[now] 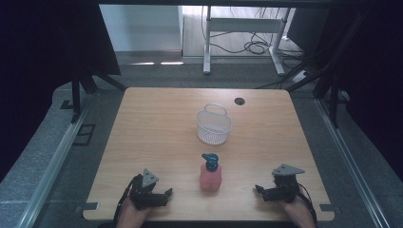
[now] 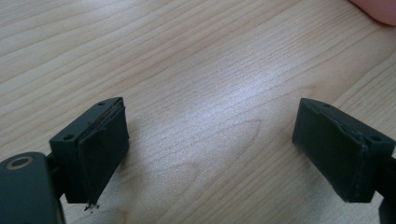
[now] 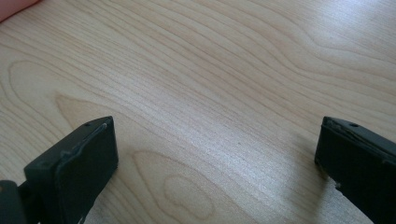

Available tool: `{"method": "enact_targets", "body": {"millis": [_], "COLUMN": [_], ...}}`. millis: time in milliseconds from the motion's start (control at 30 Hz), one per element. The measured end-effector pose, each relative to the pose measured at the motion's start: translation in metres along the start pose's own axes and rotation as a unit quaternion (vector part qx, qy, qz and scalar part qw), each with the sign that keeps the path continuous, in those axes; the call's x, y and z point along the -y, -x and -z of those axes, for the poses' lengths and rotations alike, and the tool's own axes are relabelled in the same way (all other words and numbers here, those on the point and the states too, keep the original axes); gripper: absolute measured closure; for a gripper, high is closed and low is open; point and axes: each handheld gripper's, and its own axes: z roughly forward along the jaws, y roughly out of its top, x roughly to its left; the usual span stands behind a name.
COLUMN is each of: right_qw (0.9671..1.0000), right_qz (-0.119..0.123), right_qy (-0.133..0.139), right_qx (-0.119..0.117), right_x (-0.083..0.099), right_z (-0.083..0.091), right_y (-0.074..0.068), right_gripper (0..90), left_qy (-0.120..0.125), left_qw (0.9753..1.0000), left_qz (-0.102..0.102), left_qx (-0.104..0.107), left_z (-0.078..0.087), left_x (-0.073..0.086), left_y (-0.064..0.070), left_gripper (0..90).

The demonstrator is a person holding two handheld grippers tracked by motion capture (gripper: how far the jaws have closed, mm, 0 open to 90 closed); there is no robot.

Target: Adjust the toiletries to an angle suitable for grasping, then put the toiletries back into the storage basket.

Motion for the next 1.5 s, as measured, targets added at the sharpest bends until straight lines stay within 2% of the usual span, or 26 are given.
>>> {"method": "enact_targets", "body": {"millis": [733, 967, 1133, 1300, 1500], "right_qw": [1.0000, 1.0000, 0.9999, 0.9998, 0.9998], "right_qz": [0.005, -0.002, -0.005, -0.001, 0.010], "right_qy": [0.000, -0.001, 0.003, 0.016, 0.015], "right_qx": [-0.005, -0.002, -0.010, -0.010, -0.013], "right_x": [0.0004, -0.0002, -0.0008, -0.0025, -0.0044], "right_z": [0.0005, 0.0004, 0.0023, 0.0064, 0.0095], "right_y": [0.0002, -0.0008, -0.0009, -0.0013, -0.0026], "right_gripper": [0.0, 0.0, 0.0, 0.0, 0.0], "left_qy": [0.000, 0.000, 0.000, 0.000, 0.000], "left_qw": [1.0000, 1.0000, 1.0000, 1.0000, 1.0000], "left_qz": [0.000, 0.000, 0.000, 0.000, 0.000], "left_qx": [0.000, 0.000, 0.000, 0.000, 0.000], "left_z": [0.0000, 0.0000, 0.0000, 0.0001, 0.0001], "left_x": [0.0000, 0.0000, 0.0000, 0.0000, 0.0000], "left_y": [0.0002, 0.0002, 0.0002, 0.0002, 0.0002], "left_gripper": [10.4, 10.4, 10.4, 10.4, 10.4]}}
